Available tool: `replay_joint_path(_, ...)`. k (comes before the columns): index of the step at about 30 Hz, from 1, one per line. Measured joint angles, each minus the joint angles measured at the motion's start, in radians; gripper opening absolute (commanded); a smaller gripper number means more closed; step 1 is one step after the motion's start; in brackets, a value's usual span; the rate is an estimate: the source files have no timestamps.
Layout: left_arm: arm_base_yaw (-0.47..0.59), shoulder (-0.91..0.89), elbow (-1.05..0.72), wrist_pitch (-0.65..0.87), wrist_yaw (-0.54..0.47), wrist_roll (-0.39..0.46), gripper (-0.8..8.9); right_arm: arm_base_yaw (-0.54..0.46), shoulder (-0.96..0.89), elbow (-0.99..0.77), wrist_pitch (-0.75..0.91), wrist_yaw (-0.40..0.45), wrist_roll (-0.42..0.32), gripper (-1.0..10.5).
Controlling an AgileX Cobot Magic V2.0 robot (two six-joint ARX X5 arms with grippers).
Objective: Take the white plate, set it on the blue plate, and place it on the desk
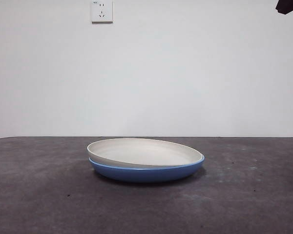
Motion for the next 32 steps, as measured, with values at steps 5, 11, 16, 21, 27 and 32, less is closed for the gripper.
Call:
replay_joint_path(5, 0.0, 0.0, 0.0, -0.064, -0.001, 0.0, 0.09, 0.0, 0.0, 0.0, 0.0, 0.0, 0.0, 0.1)
replay_joint_path(11, 0.0, 0.0, 0.0, -0.064, -0.002, 0.0, 0.09, 0.0, 0.0, 0.0, 0.0, 0.0, 0.0, 0.1)
replay_joint_path(16, 0.0, 0.0, 0.0, -0.064, -0.002, 0.0, 0.09, 0.0, 0.0, 0.0, 0.0, 0.0, 0.0, 0.1)
replay_joint_path(21, 0.0, 0.0, 0.0, -0.064, -0.002, 0.0, 0.09, 0.0, 0.0, 0.0, 0.0, 0.0, 0.0, 0.1)
replay_joint_path(27, 0.0, 0.0, 0.0, -0.064, -0.002, 0.0, 0.09, 0.0, 0.0, 0.0, 0.0, 0.0, 0.0, 0.1)
replay_joint_path(32, 0.0, 0.0, 0.0, -0.064, -0.002, 0.0, 0.09, 0.0, 0.0, 0.0, 0.0, 0.0, 0.0, 0.1)
